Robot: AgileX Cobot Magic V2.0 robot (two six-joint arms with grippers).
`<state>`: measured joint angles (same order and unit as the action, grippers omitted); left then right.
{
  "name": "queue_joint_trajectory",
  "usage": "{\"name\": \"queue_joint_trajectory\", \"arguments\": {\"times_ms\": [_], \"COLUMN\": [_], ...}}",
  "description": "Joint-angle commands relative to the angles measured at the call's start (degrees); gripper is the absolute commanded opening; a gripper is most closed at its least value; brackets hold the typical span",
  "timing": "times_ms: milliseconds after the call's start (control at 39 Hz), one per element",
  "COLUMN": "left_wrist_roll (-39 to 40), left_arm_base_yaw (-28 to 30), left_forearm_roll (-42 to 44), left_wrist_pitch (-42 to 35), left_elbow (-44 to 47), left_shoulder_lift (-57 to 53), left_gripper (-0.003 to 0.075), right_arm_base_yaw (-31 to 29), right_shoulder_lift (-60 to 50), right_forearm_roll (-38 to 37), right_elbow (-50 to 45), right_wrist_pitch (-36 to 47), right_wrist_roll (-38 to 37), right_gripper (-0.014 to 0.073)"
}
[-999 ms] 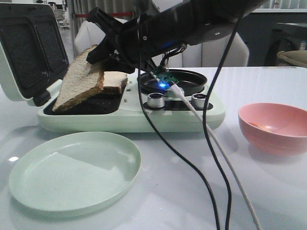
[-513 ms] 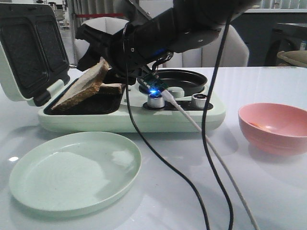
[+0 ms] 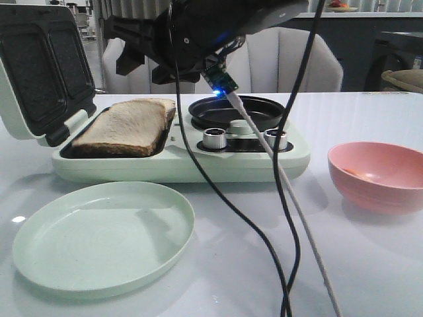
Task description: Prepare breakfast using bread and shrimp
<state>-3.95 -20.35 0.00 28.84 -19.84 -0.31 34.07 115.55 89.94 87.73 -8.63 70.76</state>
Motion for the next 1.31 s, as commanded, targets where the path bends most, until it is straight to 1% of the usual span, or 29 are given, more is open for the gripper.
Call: {"name": "queue_joint_trajectory", "arguments": {"times_ms": [0,128,308,487,589,641,692,743,794,846,871,923,948,974,999,1025,1076,1128,1179,1281], "left_wrist_roll": [0.6,0.6,0.6,0.6,0.6,0.6,0.6,0.6,0.6,0.6,0.6,0.6,0.6,0.6,0.6,0.6,0.6,0.6,0.6,0.6], "left_arm_base_yaw": [-0.5,-0.5,-0.5,-0.5,-0.5,-0.5,-0.5,-0.5,-0.5,-0.5,-0.5,-0.5,-0.5,-0.5,-0.5,-0.5,-0.5,-0.5,-0.5,-0.5], "left_forearm_roll": [-0.4,-0.4,-0.4,-0.4,-0.4,-0.4,-0.4,-0.4,-0.4,-0.4,-0.4,-0.4,-0.4,-0.4,-0.4,-0.4,-0.4,-0.4,-0.4,-0.4], "left_wrist_pitch": [-4.7,-4.7,-4.7,-4.7,-4.7,-4.7,-4.7,-4.7,-4.7,-4.7,-4.7,-4.7,-4.7,-4.7,-4.7,-4.7,-4.7,-4.7,-4.7,-4.7], "left_elbow": [-1.5,-1.5,-1.5,-1.5,-1.5,-1.5,-1.5,-1.5,-1.5,-1.5,-1.5,-1.5,-1.5,-1.5,-1.5,-1.5,-1.5,-1.5,-1.5,-1.5], "left_shoulder_lift": [-1.0,-1.0,-1.0,-1.0,-1.0,-1.0,-1.0,-1.0,-1.0,-1.0,-1.0,-1.0,-1.0,-1.0,-1.0,-1.0,-1.0,-1.0,-1.0,-1.0], "left_gripper": [0.0606,0.0606,0.0606,0.0606,0.0606,0.0606,0.0606,0.0606,0.0606,0.0606,0.0606,0.0606,0.0606,0.0606,0.0606,0.0606,0.0606,0.0606,0.0606,0.0606], "right_arm_base_yaw": [-0.1,-0.1,-0.1,-0.1,-0.1,-0.1,-0.1,-0.1,-0.1,-0.1,-0.1,-0.1,-0.1,-0.1,-0.1,-0.1,-0.1,-0.1,-0.1,-0.1], "right_shoulder_lift": [-5.8,-10.2,-19.4,-28.8,-32.8,-34.1,-35.4,-36.2,-37.1,-37.9,-38.3,-39.4,-39.9,-40.4,-41.1,-42.0,-44.1,-46.5,-49.5,-55.2], "right_forearm_roll": [-2.3,-6.5,-11.4,-12.8,-13.3,-13.9,-16.3,-20.9,-28.7,-37.5,-43.2,-55.4,-60.0,-65.9,-70.2,-76.6,-84.2,-90.3,-94.1,-99.1], "right_elbow": [1.1,-0.9,-6.7,-14.6,-18.2,-19.4,-20.3,-20.5,-20.5,-20.5,-20.3,-20.3,-20.3,-20.3,-20.3,-20.3,-20.6,-21.1,-22.0,-23.6], "right_wrist_pitch": [-0.4,-3.7,-1.1,-0.7,-4.6,-7.8,-11.6,-14.9,-17.9,-20.3,-21.7,-24.0,-24.9,-26.1,-26.9,-28.1,-28.8,-28.3,-27.3,-25.9], "right_wrist_roll": [0.8,0.8,0.6,0.6,0.2,-1.4,-3.9,-8.6,-15.2,-24.7,-28.5,-39.1,-43.0,-48.4,-53.5,-58.3,-66.1,-71.2,-75.4,-80.1], "right_gripper": [0.0461,0.0458,0.0458,0.0458,0.0458,0.0458,0.0458,0.0458,0.0458,0.0458,0.0458,0.0458,0.0458,0.0458,0.0458,0.0457,0.0456,0.0456,0.0456,0.0456]}}
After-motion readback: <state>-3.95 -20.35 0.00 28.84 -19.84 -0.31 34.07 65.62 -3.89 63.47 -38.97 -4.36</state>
